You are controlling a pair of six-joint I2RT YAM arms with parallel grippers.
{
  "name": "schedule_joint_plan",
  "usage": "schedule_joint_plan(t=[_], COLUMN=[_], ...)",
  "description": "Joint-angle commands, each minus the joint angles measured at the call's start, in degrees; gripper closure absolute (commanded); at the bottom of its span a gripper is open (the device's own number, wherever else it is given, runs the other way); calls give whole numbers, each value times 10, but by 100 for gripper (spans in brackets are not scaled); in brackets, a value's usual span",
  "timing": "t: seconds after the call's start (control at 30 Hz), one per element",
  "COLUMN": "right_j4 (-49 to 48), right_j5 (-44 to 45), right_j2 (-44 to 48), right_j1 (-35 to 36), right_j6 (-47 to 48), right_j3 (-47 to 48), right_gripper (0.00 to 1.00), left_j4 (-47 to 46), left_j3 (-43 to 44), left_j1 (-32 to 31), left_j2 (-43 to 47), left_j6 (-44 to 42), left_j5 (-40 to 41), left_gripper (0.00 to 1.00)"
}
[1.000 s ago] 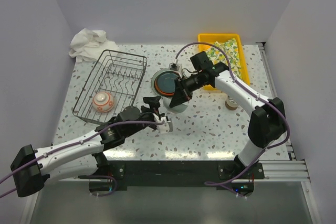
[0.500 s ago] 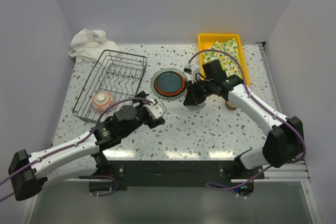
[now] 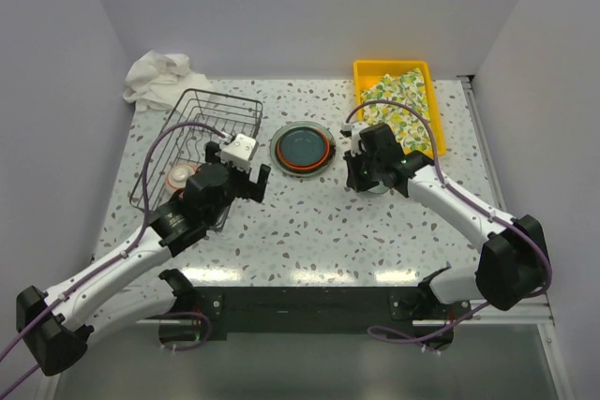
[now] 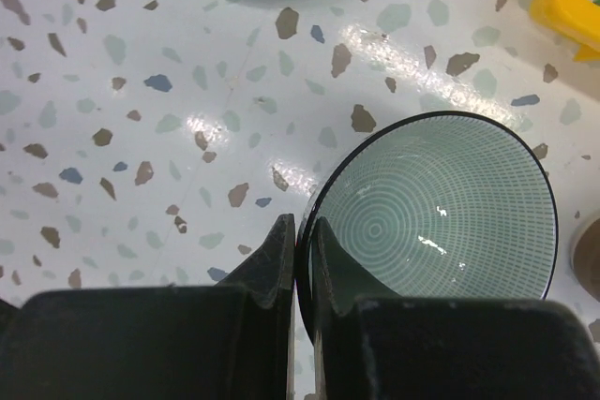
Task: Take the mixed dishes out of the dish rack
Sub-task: Place the bowl at the center of the board.
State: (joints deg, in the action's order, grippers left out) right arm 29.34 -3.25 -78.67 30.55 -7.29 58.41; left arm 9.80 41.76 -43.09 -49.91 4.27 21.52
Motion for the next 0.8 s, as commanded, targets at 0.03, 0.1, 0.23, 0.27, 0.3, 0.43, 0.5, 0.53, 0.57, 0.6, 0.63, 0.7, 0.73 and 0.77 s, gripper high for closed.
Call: schedule_joint_plan(t=[0.03, 0.1, 0.23, 0.27, 0.3, 0.43, 0.5, 0.53, 0.57, 0.6, 0.63, 0.7, 0.73, 0.77], right_j4=[-73, -82, -104, -108, -113, -140, -145, -154, -158, -162, -167, -168, -168, -167], right_j5=[116, 148, 185, 191, 195, 206, 220, 224, 235, 238, 242, 249, 251, 254], right_j2=[12, 2, -24, -35, -42, -62, -67, -66, -64, -65, -66, -69, -73, -75], right_j1=[24, 36, 55, 58, 64, 72, 76, 77, 79, 80, 80, 85, 87, 92], right_j6=[-21, -22, -21, -23, -24, -49, -61, -69, -72, -76, -77, -78, -78, -80], right_j3=[-11, -16, -20, -22, -29, -49, -60, -66, -77, -82, -87, -92, -93, -97], right_gripper=[100, 100, 100, 100, 100, 100, 100, 100, 100, 100, 99, 93, 92, 91], left_j4=[43, 57, 75, 77, 79, 87, 95, 99, 101, 106, 108, 112, 111, 112], left_j3=[47, 53, 58, 58, 58, 58, 58, 58, 59, 58, 58, 58, 58, 59], left_j1=[9, 11, 16, 16, 18, 20, 20, 20, 21, 21, 23, 24, 25, 26], left_j2=[1, -4, -13, -13, -13, -8, -6, -6, -7, -7, -7, -10, -11, -12], left_j6=[83, 98, 111, 112, 116, 125, 131, 133, 135, 137, 139, 142, 143, 144], left_j5=[53, 62, 71, 71, 71, 73, 76, 77, 77, 76, 76, 74, 73, 74], left_gripper=[1, 1, 1, 1, 1, 1, 1, 1, 1, 1, 1, 1, 1, 1])
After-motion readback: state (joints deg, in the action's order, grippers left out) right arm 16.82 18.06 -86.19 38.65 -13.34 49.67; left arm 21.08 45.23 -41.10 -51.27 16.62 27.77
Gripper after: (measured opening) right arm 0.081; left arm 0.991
